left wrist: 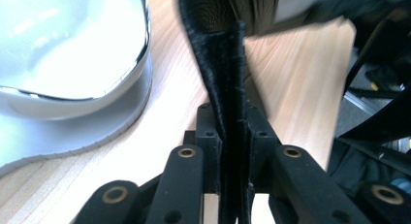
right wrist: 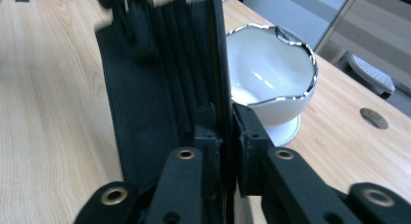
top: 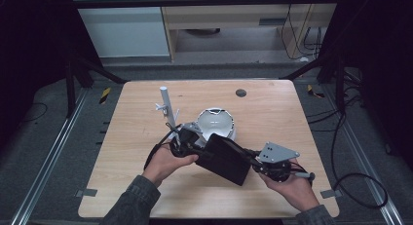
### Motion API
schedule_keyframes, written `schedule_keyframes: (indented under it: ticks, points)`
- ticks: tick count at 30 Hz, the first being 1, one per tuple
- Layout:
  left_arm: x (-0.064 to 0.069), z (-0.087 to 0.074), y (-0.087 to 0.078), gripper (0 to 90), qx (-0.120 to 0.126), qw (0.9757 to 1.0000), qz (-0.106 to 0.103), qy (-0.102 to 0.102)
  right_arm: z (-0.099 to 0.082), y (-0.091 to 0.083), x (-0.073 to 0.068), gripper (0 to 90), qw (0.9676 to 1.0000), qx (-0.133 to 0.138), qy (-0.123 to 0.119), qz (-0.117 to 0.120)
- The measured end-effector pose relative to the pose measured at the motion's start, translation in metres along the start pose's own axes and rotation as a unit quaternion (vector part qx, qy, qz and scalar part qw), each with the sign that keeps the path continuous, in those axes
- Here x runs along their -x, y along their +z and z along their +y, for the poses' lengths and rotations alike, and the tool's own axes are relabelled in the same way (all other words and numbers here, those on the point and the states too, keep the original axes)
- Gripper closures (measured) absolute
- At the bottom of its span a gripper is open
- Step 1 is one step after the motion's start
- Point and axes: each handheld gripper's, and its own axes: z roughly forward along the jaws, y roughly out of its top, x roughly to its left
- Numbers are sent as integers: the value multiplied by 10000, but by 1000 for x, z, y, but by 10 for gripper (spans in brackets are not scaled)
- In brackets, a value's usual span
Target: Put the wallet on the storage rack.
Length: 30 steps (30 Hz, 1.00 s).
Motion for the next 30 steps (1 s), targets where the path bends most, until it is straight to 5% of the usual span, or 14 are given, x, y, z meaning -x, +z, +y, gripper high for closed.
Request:
schedule_keyframes:
  ticks: [4,5,6,7,9,17,23,26,30]
  points:
    - [11,9,-10,807,-45,9996,245,124,-8,3,-5,674,9998,-11,160,148]
    - [14,13,-13,809,-42,9994,309,170,-13,6,-9,528,9992,-138,239,285]
    - [14,13,-13,809,-42,9994,309,170,-13,6,-9,528,9992,-138,239,285]
    - [17,17,-16,810,-52,9990,396,214,-20,11,-14,397,9986,-298,232,374]
    - [20,21,-20,810,-81,9986,463,250,-26,14,-18,298,9980,-390,284,412]
    - [20,28,-36,812,-209,9972,651,312,-56,21,-18,177,9956,-373,735,440]
    - [26,38,-55,811,-286,9949,865,437,-74,23,-1,146,9900,-468,1305,-274]
    - [29,44,-62,811,-333,9936,948,510,-80,22,11,128,9805,-667,1627,-873]
    - [32,50,-72,811,-324,9924,1043,561,-85,22,19,96,9720,-772,1857,-1214]
